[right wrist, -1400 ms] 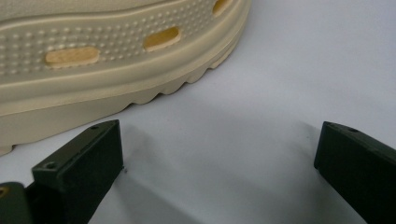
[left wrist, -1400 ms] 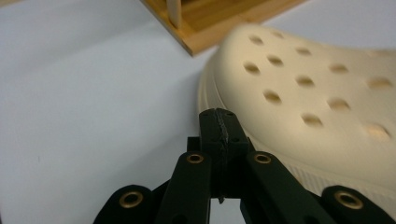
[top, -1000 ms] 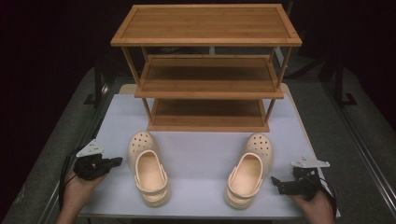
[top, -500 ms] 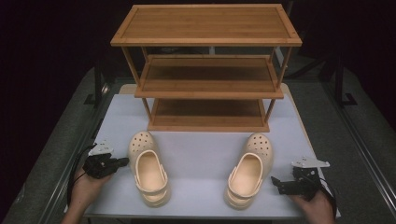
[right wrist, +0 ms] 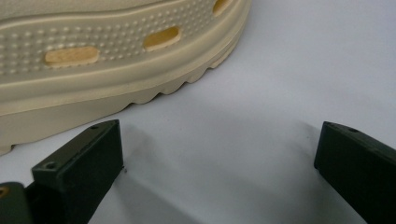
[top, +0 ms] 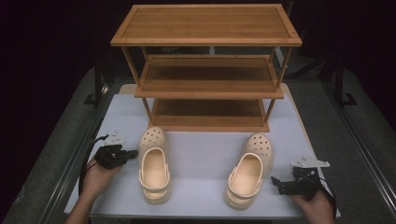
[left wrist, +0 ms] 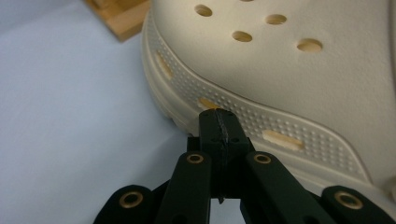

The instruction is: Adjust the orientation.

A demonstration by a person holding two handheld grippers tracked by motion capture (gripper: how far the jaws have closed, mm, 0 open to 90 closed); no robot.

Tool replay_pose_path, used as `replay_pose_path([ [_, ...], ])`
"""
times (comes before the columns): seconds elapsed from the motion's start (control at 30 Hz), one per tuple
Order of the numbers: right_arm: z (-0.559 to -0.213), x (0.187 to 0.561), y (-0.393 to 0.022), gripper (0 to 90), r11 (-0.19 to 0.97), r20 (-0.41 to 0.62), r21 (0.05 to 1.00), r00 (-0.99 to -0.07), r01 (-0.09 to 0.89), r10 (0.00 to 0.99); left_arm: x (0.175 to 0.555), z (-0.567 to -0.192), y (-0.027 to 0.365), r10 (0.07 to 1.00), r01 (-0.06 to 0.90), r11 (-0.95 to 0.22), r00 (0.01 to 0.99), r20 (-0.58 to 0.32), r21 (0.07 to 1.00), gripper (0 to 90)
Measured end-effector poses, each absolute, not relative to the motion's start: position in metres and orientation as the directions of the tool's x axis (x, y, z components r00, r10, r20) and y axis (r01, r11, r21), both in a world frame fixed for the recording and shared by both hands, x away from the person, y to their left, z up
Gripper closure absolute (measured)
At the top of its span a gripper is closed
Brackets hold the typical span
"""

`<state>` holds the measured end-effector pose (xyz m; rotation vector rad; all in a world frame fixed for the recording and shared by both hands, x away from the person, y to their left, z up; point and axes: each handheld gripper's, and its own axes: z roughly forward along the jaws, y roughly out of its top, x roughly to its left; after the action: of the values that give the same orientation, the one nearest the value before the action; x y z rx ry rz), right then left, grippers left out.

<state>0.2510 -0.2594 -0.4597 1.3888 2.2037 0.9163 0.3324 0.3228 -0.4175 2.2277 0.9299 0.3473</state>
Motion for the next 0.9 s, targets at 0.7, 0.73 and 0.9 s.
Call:
replay_pose_path([
  [0.7,-0.460,0.251,-0.260,0.7,0.299,0.027,0.698,-0.441,0.650,0.897,0.369,-0.418,0.268,0.655,0.487,-0.542,0.755,-0.019,0.685,90.0],
  [0.73,-0.460,0.251,-0.260,0.7,0.299,0.027,0.698,-0.441,0.650,0.897,0.371,-0.418,0.265,0.651,0.483,-0.545,0.759,-0.017,0.685,90.0],
  [0.9,-0.460,0.251,-0.260,0.7,0.299,0.027,0.698,-0.441,0.650,0.897,0.375,-0.419,0.262,0.649,0.487,-0.537,0.760,-0.031,0.689,90.0],
])
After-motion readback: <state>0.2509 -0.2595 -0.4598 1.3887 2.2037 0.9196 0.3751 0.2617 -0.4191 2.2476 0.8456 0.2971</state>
